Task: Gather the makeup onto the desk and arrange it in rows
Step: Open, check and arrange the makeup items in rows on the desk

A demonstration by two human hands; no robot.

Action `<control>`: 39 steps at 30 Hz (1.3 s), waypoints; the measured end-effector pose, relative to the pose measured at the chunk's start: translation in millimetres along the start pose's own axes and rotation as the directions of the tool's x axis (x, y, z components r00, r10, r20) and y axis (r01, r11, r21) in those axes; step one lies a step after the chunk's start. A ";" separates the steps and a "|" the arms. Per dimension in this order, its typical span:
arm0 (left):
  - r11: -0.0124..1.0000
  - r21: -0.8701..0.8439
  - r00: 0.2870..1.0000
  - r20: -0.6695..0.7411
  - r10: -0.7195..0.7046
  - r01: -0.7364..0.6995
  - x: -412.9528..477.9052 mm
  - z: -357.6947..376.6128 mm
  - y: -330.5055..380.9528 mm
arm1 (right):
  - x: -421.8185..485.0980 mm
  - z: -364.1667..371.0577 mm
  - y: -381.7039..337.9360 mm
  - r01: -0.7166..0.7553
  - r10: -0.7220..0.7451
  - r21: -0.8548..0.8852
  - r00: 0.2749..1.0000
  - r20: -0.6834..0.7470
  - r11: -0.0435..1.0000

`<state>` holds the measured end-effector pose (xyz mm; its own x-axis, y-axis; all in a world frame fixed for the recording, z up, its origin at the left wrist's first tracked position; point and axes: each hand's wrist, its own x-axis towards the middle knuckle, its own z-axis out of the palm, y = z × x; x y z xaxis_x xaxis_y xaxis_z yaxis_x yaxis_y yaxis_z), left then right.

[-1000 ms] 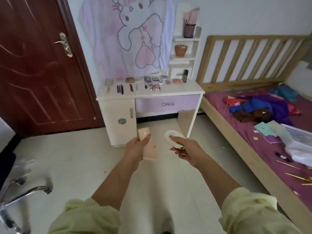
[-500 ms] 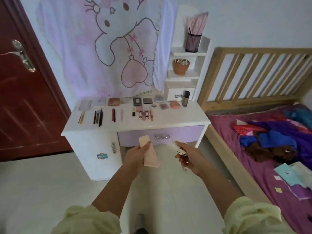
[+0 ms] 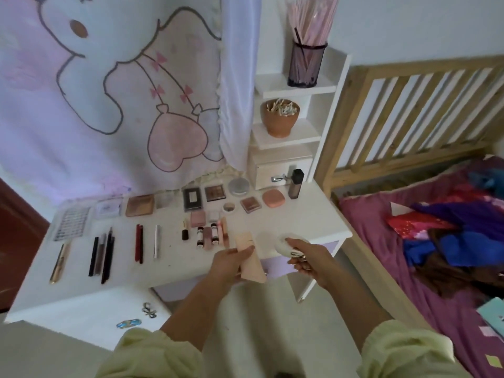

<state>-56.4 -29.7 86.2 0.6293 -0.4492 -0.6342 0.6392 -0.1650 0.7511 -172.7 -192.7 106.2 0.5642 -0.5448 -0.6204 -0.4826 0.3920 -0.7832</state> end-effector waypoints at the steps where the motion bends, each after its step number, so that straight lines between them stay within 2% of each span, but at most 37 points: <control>1: 1.000 -0.003 1.000 -0.008 -0.012 0.012 9.5 3.3 2.4 | 10.2 -2.3 -5.5 -0.008 0.008 -0.008 1.000 -0.003 1.000; 4: 0.999 0.019 0.998 -0.047 -0.030 0.031 43.9 17.7 8.9 | 49.9 -9.2 -24.3 -0.040 0.040 -0.035 0.999 0.012 0.999; 8: 0.998 0.016 0.989 -0.136 -0.050 0.053 89.9 43.4 15.0 | 99.3 -20.6 -46.0 -0.038 0.047 -0.157 0.997 0.060 0.987; 12: 0.964 0.261 0.938 -0.346 0.035 0.060 132.3 70.0 8.6 | 144.6 -45.3 -62.6 -0.048 0.091 -0.333 0.989 0.117 0.942; 15: 0.920 0.378 0.904 -0.422 0.073 0.102 152.1 86.4 9.5 | 174.2 -63.0 -78.3 -0.017 0.100 -0.448 0.982 0.162 0.894; 20: 0.937 0.323 0.877 -0.478 0.043 0.130 168.9 102.6 11.5 | 210.7 -77.5 -92.8 0.005 0.139 -0.524 0.962 0.234 0.851; 23: 0.910 0.384 0.874 -0.483 0.052 0.158 173.8 107.3 15.2 | 225.0 -77.3 -94.4 0.024 0.157 -0.560 0.949 0.273 0.828; 26: 0.831 0.523 0.878 -0.468 0.096 0.188 178.3 106.2 22.3 | 235.8 -74.5 -98.8 0.029 0.166 -0.563 0.942 0.292 0.826; 32: 0.692 0.687 0.865 -0.466 0.185 0.222 179.4 98.5 29.5 | 245.7 -74.4 -106.9 0.037 0.148 -0.585 0.953 0.264 0.810; 35: 0.601 0.788 0.857 -0.397 0.328 0.135 178.7 101.5 35.4 | 246.7 -72.6 -111.7 0.082 0.128 -0.598 0.945 0.300 0.798; 39: 0.474 0.878 0.867 -0.184 0.464 -0.066 174.9 115.9 45.2 | 244.9 -69.6 -119.5 0.146 0.085 -0.575 0.931 0.356 0.805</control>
<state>31.3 -217.4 30.4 0.9232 -0.3038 -0.2353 -0.1272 -0.8194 0.5589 -23.5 -424.5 50.7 0.7224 -0.2098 -0.6589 -0.6911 -0.1899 -0.6973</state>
